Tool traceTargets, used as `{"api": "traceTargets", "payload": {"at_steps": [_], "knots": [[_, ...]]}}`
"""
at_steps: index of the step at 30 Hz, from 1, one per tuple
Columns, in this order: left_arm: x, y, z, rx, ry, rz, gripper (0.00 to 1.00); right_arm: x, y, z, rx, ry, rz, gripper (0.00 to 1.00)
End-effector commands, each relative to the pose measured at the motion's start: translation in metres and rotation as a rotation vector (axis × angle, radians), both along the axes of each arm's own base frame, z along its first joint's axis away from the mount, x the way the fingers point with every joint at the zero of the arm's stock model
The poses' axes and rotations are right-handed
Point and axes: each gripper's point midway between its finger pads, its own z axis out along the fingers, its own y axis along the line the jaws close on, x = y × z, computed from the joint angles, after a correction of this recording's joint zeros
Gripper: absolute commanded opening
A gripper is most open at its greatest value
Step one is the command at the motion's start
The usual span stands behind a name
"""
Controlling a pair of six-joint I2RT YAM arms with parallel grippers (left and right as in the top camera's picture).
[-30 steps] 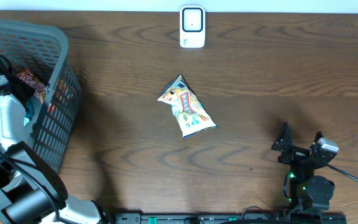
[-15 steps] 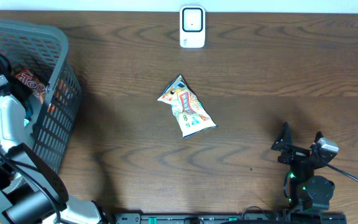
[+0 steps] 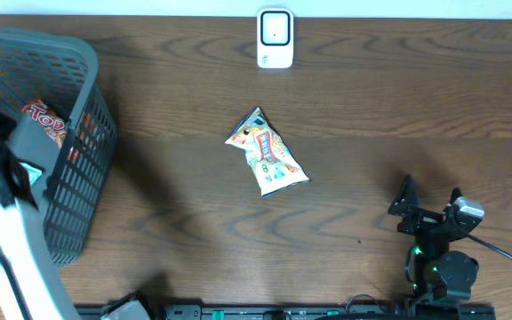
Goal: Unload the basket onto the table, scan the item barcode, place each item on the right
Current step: 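Reach the left gripper back into the basket and grasp the mouthwash bottle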
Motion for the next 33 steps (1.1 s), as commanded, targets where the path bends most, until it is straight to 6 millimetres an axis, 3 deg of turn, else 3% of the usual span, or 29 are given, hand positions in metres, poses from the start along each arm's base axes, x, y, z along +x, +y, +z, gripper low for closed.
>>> {"api": "traceTargets", "payload": {"at_steps": [1, 7, 10, 13, 20, 24, 29, 33], "knots": [[-0.008, -0.049, 0.058, -0.032, -0.221, -0.150, 0.25, 0.000, 0.002, -0.002, -0.009, 0.005, 0.008, 0.99], [-0.022, -0.167, 0.114, -0.160, -0.456, -0.592, 0.25, 0.000, 0.002, -0.002, -0.009, 0.005, 0.008, 0.99], [-0.026, -0.218, 0.118, -0.261, -0.475, -0.777, 0.25, 0.000, 0.002, -0.002, -0.009, 0.005, 0.008, 0.99], [-0.023, -0.253, 0.104, -0.342, -0.415, -0.881, 0.25, 0.000, 0.002, -0.002, -0.009, 0.005, 0.008, 0.99], [0.014, -0.342, 0.053, -0.479, -0.203, -1.120, 0.25, 0.000, 0.002, -0.002, -0.009, 0.005, 0.008, 0.99], [0.042, -0.406, 0.011, -0.523, -0.077, -1.243, 0.25, 0.000, 0.002, -0.002, -0.009, 0.005, 0.008, 0.99], [0.067, -0.489, -0.058, -0.534, 0.067, -1.391, 0.25, 0.000, 0.002, -0.002, -0.009, 0.005, 0.008, 0.99], [0.080, -0.521, -0.127, -0.436, 0.200, -1.364, 0.25, 0.000, 0.002, -0.002, -0.009, 0.005, 0.008, 0.99]]}}
